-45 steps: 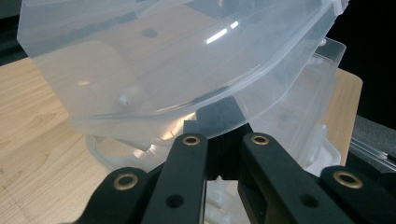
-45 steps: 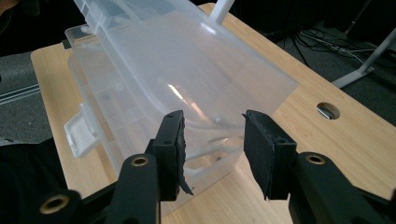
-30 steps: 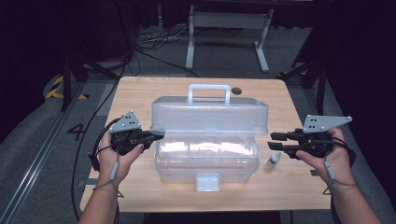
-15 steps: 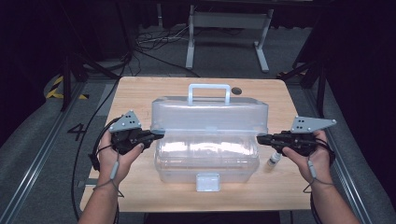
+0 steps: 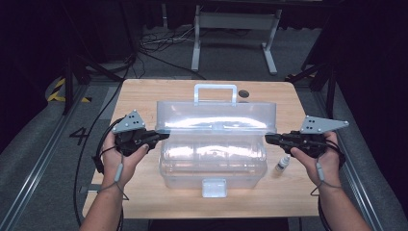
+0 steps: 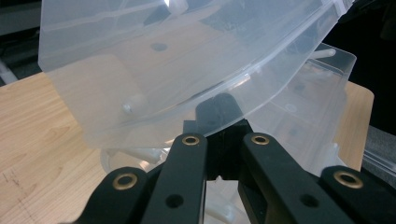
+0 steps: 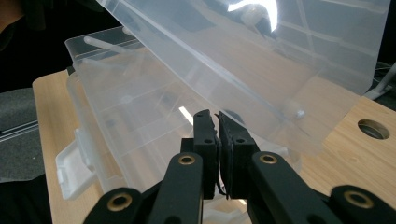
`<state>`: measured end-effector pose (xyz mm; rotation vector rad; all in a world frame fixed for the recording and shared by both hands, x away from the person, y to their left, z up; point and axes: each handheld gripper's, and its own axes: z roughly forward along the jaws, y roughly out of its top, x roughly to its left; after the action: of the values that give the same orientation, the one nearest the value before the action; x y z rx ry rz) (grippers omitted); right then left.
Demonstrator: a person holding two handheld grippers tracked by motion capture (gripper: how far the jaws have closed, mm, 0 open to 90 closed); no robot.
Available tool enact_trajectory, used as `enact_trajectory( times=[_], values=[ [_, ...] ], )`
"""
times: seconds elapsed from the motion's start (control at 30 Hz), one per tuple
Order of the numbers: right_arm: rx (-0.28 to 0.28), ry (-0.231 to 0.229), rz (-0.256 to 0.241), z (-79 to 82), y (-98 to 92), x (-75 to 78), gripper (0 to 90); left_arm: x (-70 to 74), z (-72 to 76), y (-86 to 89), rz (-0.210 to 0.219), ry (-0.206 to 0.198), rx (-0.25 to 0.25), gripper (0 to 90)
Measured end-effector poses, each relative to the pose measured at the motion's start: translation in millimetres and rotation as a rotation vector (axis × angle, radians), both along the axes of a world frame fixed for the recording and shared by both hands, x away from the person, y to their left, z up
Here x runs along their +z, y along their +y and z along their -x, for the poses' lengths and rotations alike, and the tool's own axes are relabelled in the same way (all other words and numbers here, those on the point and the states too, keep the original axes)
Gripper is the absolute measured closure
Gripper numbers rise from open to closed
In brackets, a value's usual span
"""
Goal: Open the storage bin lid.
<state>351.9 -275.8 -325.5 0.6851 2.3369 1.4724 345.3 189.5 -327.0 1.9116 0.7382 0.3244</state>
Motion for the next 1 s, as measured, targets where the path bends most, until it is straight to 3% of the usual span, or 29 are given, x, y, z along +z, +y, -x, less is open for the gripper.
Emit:
enact_trajectory(
  times=[0.53, 0.87, 1.0],
  values=[
    [-0.017, -0.006, -0.028, -14.8, 2.0, 10.4, 84.8, 13.6, -13.0, -2.3, -0.005, -0.017, 0.029, 89.6],
    [-0.045, -0.015, -0.058, -21.1, 6.6, 11.7, 84.5, 19.2, -17.7, -4.4, -0.043, -0.047, 0.046, 89.2],
    [-0.053, -0.015, -0.068, -23.8, 7.7, 12.0, 84.5, 19.7, -17.7, -5.0, -0.039, -0.051, 0.046, 87.8]
  ],
)
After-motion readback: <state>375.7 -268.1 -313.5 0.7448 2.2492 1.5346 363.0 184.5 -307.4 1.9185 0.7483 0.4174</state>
